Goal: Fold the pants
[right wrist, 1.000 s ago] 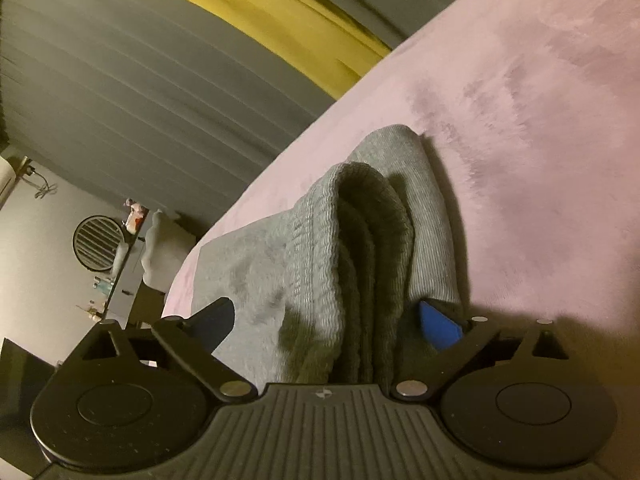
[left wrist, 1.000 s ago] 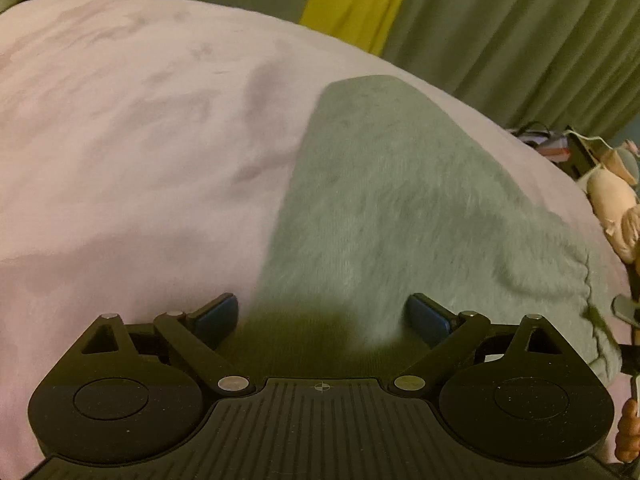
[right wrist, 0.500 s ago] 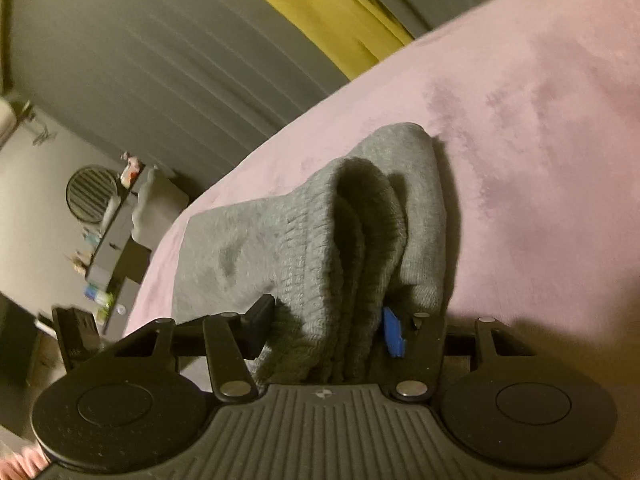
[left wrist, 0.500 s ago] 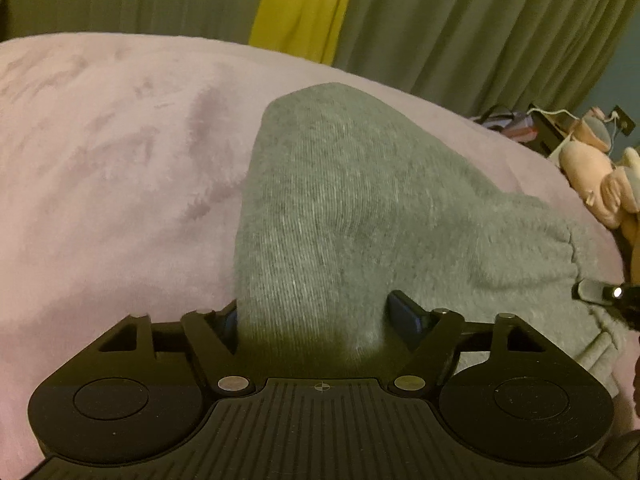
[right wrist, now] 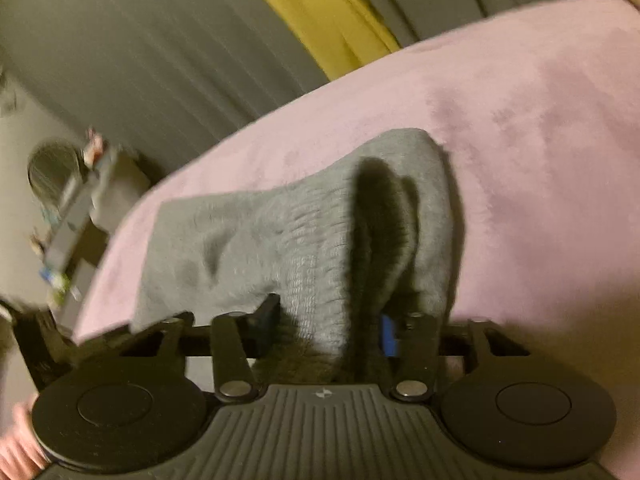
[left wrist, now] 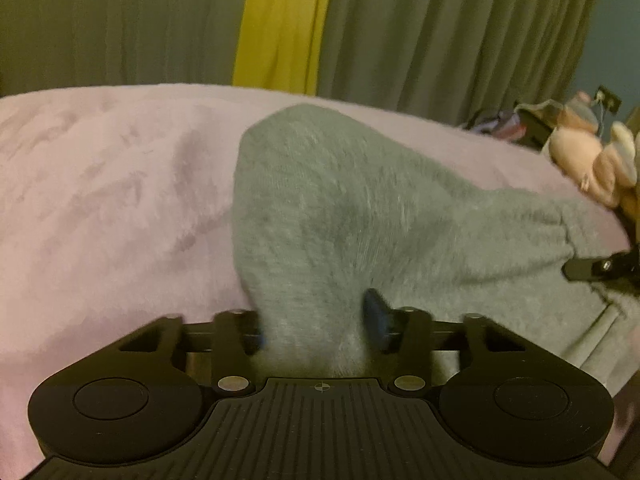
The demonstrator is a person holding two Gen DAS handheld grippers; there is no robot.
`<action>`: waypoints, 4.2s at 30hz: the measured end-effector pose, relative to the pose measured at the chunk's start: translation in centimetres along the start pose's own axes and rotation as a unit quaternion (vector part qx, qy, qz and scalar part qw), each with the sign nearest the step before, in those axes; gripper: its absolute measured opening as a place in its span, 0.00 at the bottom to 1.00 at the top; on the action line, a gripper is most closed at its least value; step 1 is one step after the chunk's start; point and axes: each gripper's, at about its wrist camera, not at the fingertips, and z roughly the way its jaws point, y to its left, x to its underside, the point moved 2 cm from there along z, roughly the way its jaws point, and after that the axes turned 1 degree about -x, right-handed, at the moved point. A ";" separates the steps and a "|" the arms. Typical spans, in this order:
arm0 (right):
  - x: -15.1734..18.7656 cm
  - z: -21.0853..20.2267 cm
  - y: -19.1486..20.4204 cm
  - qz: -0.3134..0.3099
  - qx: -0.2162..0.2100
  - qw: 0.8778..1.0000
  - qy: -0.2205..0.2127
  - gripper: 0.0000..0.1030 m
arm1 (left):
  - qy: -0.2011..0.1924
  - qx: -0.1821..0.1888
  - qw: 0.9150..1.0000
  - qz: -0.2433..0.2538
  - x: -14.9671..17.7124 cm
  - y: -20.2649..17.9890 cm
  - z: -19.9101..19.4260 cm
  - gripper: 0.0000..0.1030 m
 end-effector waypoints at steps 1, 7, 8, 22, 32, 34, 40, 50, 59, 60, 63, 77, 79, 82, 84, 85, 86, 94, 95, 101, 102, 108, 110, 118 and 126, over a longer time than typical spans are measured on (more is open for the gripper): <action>0.0 -0.1 0.6 -0.004 0.007 1.000 -0.007 0.40 | -0.003 0.001 1.000 -0.007 -0.2 0.2 -0.3 0.30; -0.7 -1.2 3.9 -0.021 -0.009 0.999 -0.043 0.35 | -0.017 0.016 1.000 -0.011 -1.7 0.0 -1.6 0.23; -1.0 -1.5 4.5 -0.027 -0.012 0.998 -0.047 0.35 | -0.019 0.014 1.000 -0.007 -1.9 -0.3 -1.7 0.23; -2.9 -3.5 5.6 -0.050 0.082 0.990 -0.104 0.60 | -0.015 -0.087 0.996 0.010 -2.5 -0.1 -1.5 0.51; 1.5 -3.9 7.5 -0.079 0.068 0.990 -0.096 0.64 | 0.012 -0.067 0.998 -0.016 0.8 -0.8 -3.8 0.72; 2.4 -3.1 7.2 -0.068 0.076 0.991 -0.083 0.64 | 0.036 -0.085 0.996 -0.007 2.2 -1.1 -3.2 0.77; 3.9 -4.1 6.7 -0.056 0.123 0.987 -0.089 0.62 | 0.028 -0.079 0.995 -0.057 2.8 -0.5 -5.0 0.78; 6.8 -4.4 6.3 -0.019 0.143 0.988 -0.055 0.63 | 0.011 -0.086 0.995 -0.056 3.4 -0.9 -6.7 0.80; 6.1 -3.9 5.1 0.105 0.074 0.990 -0.063 0.67 | -0.002 -0.081 0.991 -0.103 4.4 -0.3 -7.2 0.84; 6.2 -3.6 4.6 0.126 0.067 0.988 -0.063 0.67 | -0.005 -0.080 0.991 -0.108 4.7 -0.2 -7.2 0.85; 6.5 -3.4 3.3 0.177 0.045 0.980 -0.074 0.68 | -0.013 -0.086 0.990 -0.111 4.9 -0.2 -7.3 0.87; 7.0 -3.5 3.3 0.195 0.069 0.977 -0.059 0.75 | -0.013 -0.091 0.988 -0.123 5.1 0.0 -7.0 0.90; 7.5 -3.6 4.0 0.155 0.079 0.983 -0.051 0.75 | -0.015 -0.096 0.988 -0.116 5.2 -0.2 -7.1 0.90; 8.6 -3.9 5.8 0.062 0.114 0.991 -0.032 0.79 | -0.018 -0.103 0.989 -0.106 5.2 -0.6 -7.3 0.90; 9.4 -4.1 6.9 0.004 0.135 0.991 -0.025 0.81 | -0.018 -0.107 0.989 -0.101 5.3 -0.8 -7.4 0.90; 9.9 -4.3 7.3 -0.024 0.150 0.988 -0.026 0.83 | -0.018 -0.109 0.989 -0.100 5.3 -0.9 -7.5 0.90; 10.4 -4.4 7.8 -0.054 0.165 0.984 -0.028 0.84 | -0.017 -0.109 0.989 -0.098 5.4 -1.1 -7.7 0.90; 14.1 -4.6 10.4 -0.180 0.203 0.962 -0.036 0.96 | -0.005 -0.107 0.993 -0.057 6.5 -3.4 -8.8 0.90; 14.3 -4.6 10.3 -0.176 0.201 0.963 -0.036 0.96 | -0.002 -0.108 0.993 -0.048 6.7 -3.9 -8.9 0.90; 15.2 -4.3 9.8 -0.144 0.219 0.963 -0.057 0.96 | 0.032 -0.117 0.993 0.004 7.9 -6.4 -9.0 0.90; 15.2 -4.4 10.0 -0.149 0.223 0.961 -0.063 0.96 | 0.036 -0.120 0.992 0.013 8.0 -6.8 -9.1 0.90; 16.0 -4.2 11.2 -0.184 0.256 0.945 -0.083 0.96 | 0.037 -0.121 0.991 0.041 8.8 -8.2 -9.8 0.90; 16.2 -3.8 11.4 -0.193 0.251 0.945 -0.079 0.96 | 0.042 -0.120 0.991 0.041 8.9 -8.3 -9.8 0.90; 16.3 -3.5 11.8 -0.210 0.253 0.941 -0.073 0.96 | 0.056 -0.119 0.991 0.031 8.9 -8.0 -9.2 0.90; 16.2 -3.1 11.3 -0.195 0.250 0.946 -0.066 0.96 | 0.067 -0.119 0.990 0.035 9.1 -8.1 -8.7 0.90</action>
